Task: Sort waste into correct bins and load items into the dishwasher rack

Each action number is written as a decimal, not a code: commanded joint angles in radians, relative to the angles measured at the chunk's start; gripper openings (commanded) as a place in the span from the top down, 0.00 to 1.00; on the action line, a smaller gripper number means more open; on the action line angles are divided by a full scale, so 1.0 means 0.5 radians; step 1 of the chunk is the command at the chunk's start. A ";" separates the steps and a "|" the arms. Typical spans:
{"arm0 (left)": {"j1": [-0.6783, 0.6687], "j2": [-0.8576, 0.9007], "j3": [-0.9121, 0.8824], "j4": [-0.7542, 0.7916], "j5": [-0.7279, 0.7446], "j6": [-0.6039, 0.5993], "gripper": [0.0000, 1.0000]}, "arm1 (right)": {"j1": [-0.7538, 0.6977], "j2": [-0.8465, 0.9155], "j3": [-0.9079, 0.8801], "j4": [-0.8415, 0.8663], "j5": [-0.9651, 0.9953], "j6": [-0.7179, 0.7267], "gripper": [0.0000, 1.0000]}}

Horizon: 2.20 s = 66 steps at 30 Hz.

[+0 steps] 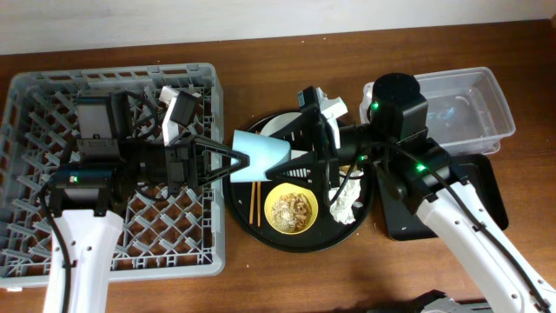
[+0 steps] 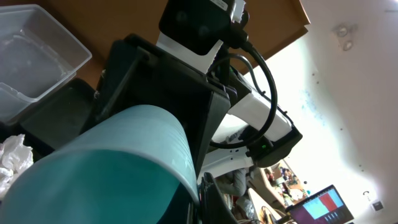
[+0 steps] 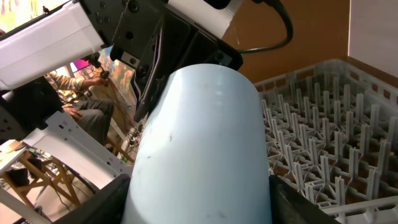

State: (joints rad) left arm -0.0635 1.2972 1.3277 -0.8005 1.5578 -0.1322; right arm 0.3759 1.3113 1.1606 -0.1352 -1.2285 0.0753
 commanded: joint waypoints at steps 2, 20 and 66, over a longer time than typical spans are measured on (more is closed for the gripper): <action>-0.004 -0.007 0.028 -0.002 0.033 -0.013 1.00 | 0.136 0.009 0.024 0.020 0.022 -0.037 0.28; 0.729 -0.007 0.028 -0.185 -1.235 -0.011 0.01 | 0.165 0.508 1.328 -1.875 2.178 0.268 0.55; 0.858 -0.006 0.028 -0.369 -2.608 -0.011 0.01 | 0.163 1.265 0.648 -1.320 2.556 -0.301 0.79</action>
State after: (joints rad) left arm 0.3607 1.2991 1.3334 -0.9844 0.2562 -0.1432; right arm 0.4580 1.9480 1.5070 -0.8139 0.0536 -0.0635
